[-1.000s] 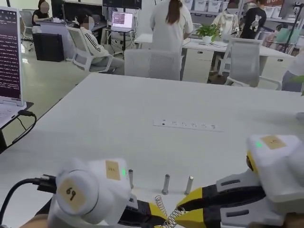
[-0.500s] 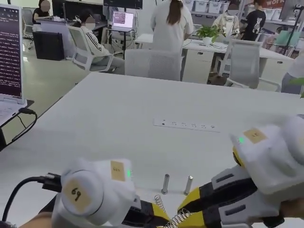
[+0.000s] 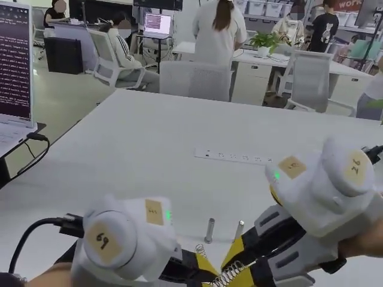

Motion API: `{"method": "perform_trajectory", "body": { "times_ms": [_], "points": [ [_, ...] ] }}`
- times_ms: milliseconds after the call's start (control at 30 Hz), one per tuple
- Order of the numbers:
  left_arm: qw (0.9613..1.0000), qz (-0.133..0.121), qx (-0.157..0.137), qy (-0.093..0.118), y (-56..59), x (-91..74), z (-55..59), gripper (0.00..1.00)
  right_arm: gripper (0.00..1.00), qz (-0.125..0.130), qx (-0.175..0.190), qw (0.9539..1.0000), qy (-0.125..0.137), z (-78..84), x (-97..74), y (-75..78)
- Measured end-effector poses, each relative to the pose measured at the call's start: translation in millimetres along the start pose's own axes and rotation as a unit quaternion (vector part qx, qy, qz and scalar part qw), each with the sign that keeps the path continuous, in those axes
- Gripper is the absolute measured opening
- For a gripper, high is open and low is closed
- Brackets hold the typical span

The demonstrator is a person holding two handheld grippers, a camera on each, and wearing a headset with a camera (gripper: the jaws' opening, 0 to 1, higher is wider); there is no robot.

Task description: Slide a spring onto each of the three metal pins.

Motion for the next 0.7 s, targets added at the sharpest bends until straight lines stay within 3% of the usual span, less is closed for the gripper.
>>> {"method": "perform_trajectory", "body": {
  "times_ms": [700],
  "points": [
    [1.0, 0.002, 0.0, 0.005, 1.8, 1.1, -1.3, 0.01, 0.09, -0.014, -0.025, 0.9989, -0.037, -1.6, 2.1, 1.1]
  ]
}}
Point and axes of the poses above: the centre of the closed fingertips' face, and the gripper's own axes: x roughly forward along the fingers, y roughly to its right, z roughly out of its underside, the point moved 7 cm from there along -x, roughly backward along the fingers, and after that the axes turned 2 degrees about -y, right-handed, at the moved point
